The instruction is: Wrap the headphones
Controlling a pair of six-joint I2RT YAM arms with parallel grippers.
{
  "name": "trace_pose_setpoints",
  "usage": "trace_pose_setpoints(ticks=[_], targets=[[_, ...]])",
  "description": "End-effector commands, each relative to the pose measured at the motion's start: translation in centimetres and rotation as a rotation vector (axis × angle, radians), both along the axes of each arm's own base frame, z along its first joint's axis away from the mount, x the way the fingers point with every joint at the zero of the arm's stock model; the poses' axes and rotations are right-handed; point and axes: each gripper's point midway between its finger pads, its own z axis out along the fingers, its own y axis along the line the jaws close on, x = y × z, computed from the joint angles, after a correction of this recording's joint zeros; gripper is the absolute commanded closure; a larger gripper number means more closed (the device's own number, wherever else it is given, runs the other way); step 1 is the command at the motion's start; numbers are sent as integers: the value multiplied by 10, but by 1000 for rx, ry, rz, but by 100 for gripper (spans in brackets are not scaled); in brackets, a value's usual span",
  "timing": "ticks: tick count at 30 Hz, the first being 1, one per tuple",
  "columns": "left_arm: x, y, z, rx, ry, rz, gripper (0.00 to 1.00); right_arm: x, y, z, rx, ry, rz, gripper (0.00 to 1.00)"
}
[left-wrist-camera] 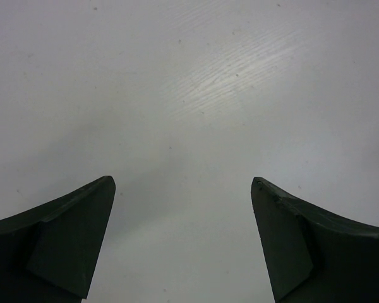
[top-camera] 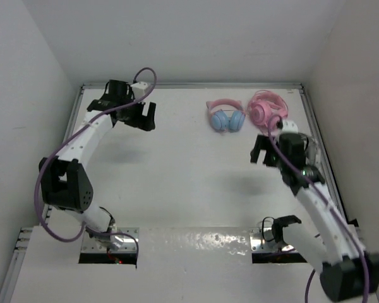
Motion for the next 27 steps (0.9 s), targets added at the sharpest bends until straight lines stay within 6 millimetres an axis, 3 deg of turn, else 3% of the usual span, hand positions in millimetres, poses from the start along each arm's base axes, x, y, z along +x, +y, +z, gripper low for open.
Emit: trace_pose_setpoints(ticks=[1,2,3,4,5,6,7,9,11,12,13,14,15,18,27], targets=[[-27,3,22,22,-45,-141,13,-29,-9,-32,-39,-107,40,1],[-32,5,22,42,-53,-162,13,-36,-10,-18,-22,-203,38,1],[-43,11,22,66,-55,-158,12,-45,-11,-35,-22,-201,42,1],[-49,15,21,82,-57,-151,12,-50,-11,-25,-14,-273,49,1],[-57,20,27,106,-80,-141,11,-55,-10,-35,-10,-272,59,1],[-68,25,15,122,-45,-133,10,-58,-10,-36,1,-283,53,1],[-77,29,19,134,-60,-124,9,-58,-10,-28,22,-335,43,1],[-95,41,8,170,-65,-76,7,-58,-5,-18,47,-384,58,1],[-105,51,2,202,-89,-27,6,-61,-8,-23,84,-365,11,1],[-111,56,-15,212,-88,-6,6,-63,-8,-26,91,-349,4,1],[-112,65,-8,230,-142,65,5,-64,-6,-32,98,-329,10,1],[-110,72,-15,244,-174,112,4,-67,-4,-38,103,-303,23,1],[-112,82,-6,267,-219,167,2,-69,0,-41,115,-292,38,1],[-116,90,2,283,-284,213,1,-70,1,-45,120,-278,40,1],[-118,94,11,285,-382,228,0,-69,-3,-44,111,-288,25,1]])
